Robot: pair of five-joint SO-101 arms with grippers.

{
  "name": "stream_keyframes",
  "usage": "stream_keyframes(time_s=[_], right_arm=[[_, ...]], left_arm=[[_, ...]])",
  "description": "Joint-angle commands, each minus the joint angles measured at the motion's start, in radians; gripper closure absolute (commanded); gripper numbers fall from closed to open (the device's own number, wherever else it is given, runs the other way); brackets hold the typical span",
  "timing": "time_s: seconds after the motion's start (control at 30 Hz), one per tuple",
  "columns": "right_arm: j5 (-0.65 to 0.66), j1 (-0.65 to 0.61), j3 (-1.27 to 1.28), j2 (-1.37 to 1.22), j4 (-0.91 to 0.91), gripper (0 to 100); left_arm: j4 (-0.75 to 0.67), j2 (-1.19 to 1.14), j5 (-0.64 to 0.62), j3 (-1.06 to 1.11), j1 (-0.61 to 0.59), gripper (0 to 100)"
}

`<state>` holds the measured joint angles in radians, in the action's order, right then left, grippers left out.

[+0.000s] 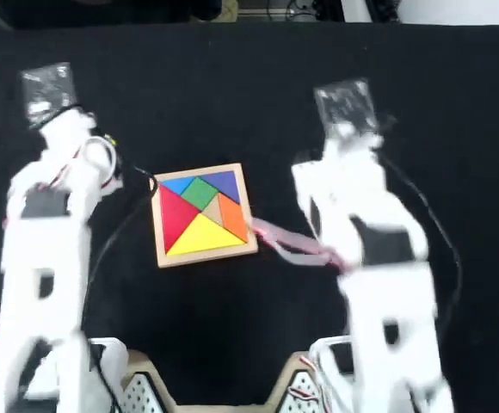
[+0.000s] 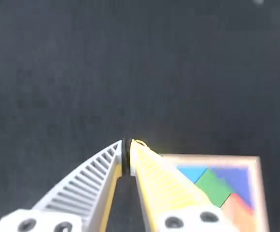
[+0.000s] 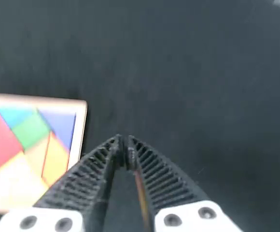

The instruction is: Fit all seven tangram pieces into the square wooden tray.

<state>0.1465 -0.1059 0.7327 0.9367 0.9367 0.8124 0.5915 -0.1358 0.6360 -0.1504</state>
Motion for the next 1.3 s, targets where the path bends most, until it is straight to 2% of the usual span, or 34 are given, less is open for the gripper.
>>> stream_keyframes(time_s=[0.0,0.13,0.27,0.4,0.57,0.73,0.83,0.93,1.03,1.07,1.17,1.27], right_arm=[[0.006,0.021,0.035,0.305,0.008,98.7],[0.006,0.023,0.137,0.550,0.008,98.7],[0.006,0.023,0.222,0.773,0.054,98.7],[0.008,0.023,0.268,0.969,0.124,98.7],[0.008,0.025,0.314,0.938,0.141,98.7],[0.008,0.025,0.410,0.960,0.080,98.7],[0.008,0.025,0.524,0.960,0.000,98.7],[0.037,0.028,0.699,0.960,-0.137,98.7],[0.127,0.084,0.900,0.958,-0.331,98.7],[0.153,0.107,0.958,0.952,-0.391,98.7],[0.183,0.173,0.944,0.932,-0.325,98.7],[0.189,0.172,0.954,0.937,-0.261,98.7]], left_arm=[[0.035,0.404,0.043,-0.013,-0.005,95],[0.037,0.692,0.107,0.116,-0.004,95],[0.038,0.979,0.109,0.257,-0.013,95],[0.100,1.250,0.167,0.357,-0.013,95],[0.193,1.200,0.212,0.354,-0.013,95],[0.187,1.237,0.209,0.469,-0.010,95],[0.074,1.232,0.215,0.639,-0.015,95],[-0.132,1.232,0.216,0.874,-0.071,95],[-0.342,1.223,0.216,1.073,-0.131,95],[-0.328,1.214,0.222,1.061,-0.150,95],[-0.265,1.200,0.270,1.064,-0.156,95],[-0.183,1.200,0.315,1.064,-0.154,95]])
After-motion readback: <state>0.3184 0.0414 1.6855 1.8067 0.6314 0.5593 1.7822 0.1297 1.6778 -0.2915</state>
